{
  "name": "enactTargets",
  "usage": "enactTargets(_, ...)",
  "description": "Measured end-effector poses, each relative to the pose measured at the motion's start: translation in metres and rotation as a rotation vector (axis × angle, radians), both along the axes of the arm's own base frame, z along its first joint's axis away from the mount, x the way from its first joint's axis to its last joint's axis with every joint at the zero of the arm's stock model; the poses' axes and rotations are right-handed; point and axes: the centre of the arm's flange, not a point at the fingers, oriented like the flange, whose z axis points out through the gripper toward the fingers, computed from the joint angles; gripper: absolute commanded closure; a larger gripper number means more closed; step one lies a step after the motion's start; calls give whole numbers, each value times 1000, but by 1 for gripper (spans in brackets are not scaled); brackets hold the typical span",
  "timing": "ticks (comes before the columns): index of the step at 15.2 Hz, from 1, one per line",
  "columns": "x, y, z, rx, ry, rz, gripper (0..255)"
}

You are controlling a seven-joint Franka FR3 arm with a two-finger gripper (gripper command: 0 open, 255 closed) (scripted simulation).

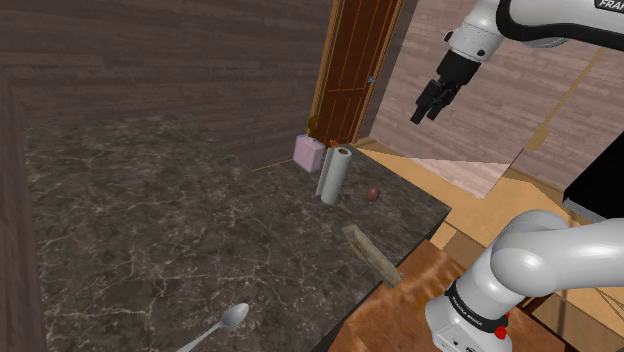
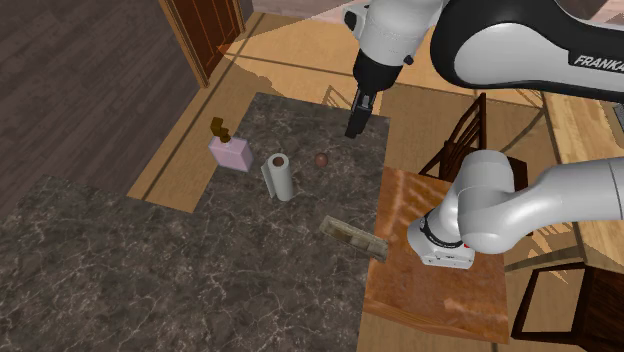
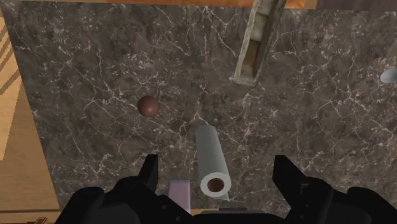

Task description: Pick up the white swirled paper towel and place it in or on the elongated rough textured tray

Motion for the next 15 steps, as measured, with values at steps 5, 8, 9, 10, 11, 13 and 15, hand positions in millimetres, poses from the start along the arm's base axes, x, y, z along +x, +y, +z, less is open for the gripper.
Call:
enactTargets(5, 33, 5, -26, -2, 22, 13, 0)
enactTargets(8, 62, 7, -50, -4, 42, 27, 0)
enactTargets(9, 68, 11, -60, -5, 49, 31, 0)
enactTargets(10, 78, 14, -73, -6, 56, 36, 0)
enactTargets(11, 89, 19, -83, -6, 63, 40, 0)
enactTargets(13, 112, 21, -100, -8, 76, 50, 0)
enactTargets(15, 131, 28, -120, -9, 90, 58, 0)
